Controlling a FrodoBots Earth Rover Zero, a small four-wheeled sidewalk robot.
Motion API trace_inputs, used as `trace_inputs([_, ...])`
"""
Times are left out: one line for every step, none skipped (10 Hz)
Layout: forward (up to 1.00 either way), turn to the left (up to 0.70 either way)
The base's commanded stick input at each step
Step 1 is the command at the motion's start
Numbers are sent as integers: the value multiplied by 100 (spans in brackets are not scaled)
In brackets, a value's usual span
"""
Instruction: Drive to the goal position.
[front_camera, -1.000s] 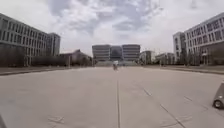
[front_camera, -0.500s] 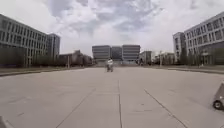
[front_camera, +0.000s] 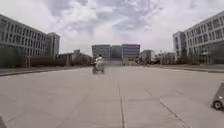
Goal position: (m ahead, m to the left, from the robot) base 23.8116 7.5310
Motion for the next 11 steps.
trace_inputs([70, 0])
trace_inputs([70, 0])
trace_inputs([70, 0])
trace_inputs([70, 0])
trace_inputs([70, 0])
trace_inputs([70, 0])
trace_inputs([70, 0])
trace_inputs([70, 0])
trace_inputs([70, 0])
trace_inputs([70, 0])
trace_inputs([70, 0])
